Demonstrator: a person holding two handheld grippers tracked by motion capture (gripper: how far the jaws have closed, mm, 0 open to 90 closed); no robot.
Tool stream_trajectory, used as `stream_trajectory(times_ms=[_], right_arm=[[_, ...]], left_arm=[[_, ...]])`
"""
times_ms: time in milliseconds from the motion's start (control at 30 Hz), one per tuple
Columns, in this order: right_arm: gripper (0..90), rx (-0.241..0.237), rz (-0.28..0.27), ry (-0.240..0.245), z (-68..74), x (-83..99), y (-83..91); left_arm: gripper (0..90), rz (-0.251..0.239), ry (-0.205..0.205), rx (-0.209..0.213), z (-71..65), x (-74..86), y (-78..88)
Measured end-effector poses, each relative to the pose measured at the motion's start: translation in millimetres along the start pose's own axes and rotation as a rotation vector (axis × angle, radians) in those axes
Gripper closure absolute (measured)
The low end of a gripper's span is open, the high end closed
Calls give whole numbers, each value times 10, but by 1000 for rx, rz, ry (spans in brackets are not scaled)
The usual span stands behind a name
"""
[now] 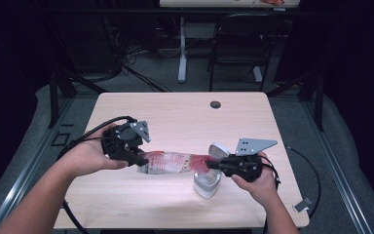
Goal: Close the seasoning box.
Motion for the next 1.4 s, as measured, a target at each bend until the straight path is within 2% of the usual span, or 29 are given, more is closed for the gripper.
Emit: stream_trajectory(times_ms=[733,1400], right_arm=[[892,7,2,-33,-90,56,47],[889,5,11,-46,-129,95,80]], left_arm=[[765,-41,-9,-16,32,-175,63],[769,-47,-24,-28,22,-275,87]])
Point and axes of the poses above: each handheld gripper's, and its own axes: y roughly backward along the jaws, x roughly out of its underside, z roughly to its left, the point moved 8 cm from there along -y, roughly forward along the jaws, and after that the axes turned 8 degrees about -z, right-handed, at the moved point
